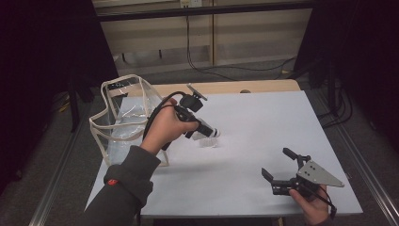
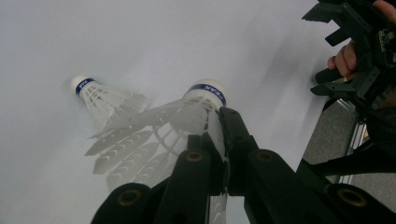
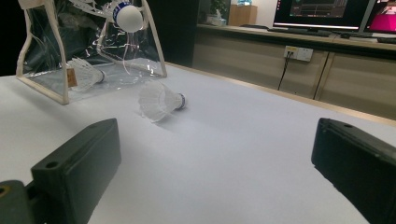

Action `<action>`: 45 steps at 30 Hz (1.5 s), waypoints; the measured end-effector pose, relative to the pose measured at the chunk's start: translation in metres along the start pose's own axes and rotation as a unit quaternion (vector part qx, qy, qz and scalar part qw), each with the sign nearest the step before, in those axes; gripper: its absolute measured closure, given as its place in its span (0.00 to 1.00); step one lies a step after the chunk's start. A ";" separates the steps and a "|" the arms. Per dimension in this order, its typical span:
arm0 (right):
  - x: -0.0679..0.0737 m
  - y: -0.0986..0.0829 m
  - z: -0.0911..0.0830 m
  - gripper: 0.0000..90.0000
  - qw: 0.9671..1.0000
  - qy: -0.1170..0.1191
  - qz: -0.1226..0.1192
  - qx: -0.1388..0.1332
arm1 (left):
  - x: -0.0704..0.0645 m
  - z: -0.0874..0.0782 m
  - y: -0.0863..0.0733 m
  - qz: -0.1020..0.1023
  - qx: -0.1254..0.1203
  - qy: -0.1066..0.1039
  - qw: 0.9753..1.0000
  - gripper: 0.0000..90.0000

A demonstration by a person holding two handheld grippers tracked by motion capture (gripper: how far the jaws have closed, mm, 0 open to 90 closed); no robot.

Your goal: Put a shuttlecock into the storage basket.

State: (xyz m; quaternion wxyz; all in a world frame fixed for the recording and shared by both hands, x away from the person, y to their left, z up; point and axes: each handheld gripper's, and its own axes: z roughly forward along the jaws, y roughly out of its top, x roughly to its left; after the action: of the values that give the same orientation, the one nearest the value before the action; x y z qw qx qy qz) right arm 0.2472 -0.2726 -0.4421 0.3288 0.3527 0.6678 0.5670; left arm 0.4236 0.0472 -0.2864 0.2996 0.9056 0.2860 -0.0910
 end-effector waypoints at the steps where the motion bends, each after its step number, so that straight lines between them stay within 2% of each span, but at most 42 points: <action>1: 0.000 0.000 0.000 0.02 1.000 0.000 0.000 0.000 | 0.001 -0.001 0.000 0.001 -0.001 0.001 1.000 0.99; 2: 0.000 0.000 0.000 0.02 1.000 0.000 -0.001 0.000 | 0.000 -0.002 0.000 -0.007 -0.009 0.003 1.000 0.99; 14: 0.000 0.000 0.000 0.02 1.000 0.000 0.000 0.000 | 0.003 -0.023 0.004 -0.005 -0.009 0.011 1.000 0.99; 19: 0.000 0.001 0.000 0.02 1.000 -0.001 0.000 0.000 | 0.004 -0.028 0.006 -0.014 -0.010 0.016 1.000 0.99; 28: 0.000 0.001 -0.001 0.02 1.000 -0.002 0.001 -0.001 | 0.006 -0.036 0.008 -0.017 -0.011 0.015 1.000 0.99; 30: 0.000 0.001 -0.001 0.02 1.000 -0.002 0.002 -0.002 | 0.006 -0.038 0.009 -0.017 -0.010 0.021 1.000 0.99; 32: 0.000 0.001 -0.001 0.02 1.000 -0.002 0.000 -0.002 | 0.006 -0.041 0.009 -0.016 -0.012 0.023 1.000 0.99; 34: 0.000 0.001 -0.001 0.02 1.000 -0.001 0.000 0.000 | 0.006 -0.043 0.009 -0.023 -0.016 0.023 0.999 0.99; 35: 0.000 0.001 -0.001 0.02 1.000 -0.002 0.000 -0.001 | 0.007 -0.045 0.010 -0.018 -0.011 0.023 1.000 0.99; 45: 0.000 0.001 -0.001 0.02 1.000 -0.002 0.001 -0.001 | 0.011 -0.056 0.011 -0.024 -0.017 0.029 0.999 0.99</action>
State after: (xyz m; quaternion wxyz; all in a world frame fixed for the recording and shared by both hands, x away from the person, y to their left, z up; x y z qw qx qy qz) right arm 0.2466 -0.2725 -0.4411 0.3300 0.3543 0.6659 0.5676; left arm 0.4385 0.0781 -0.2391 0.3048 0.8954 0.3176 -0.0673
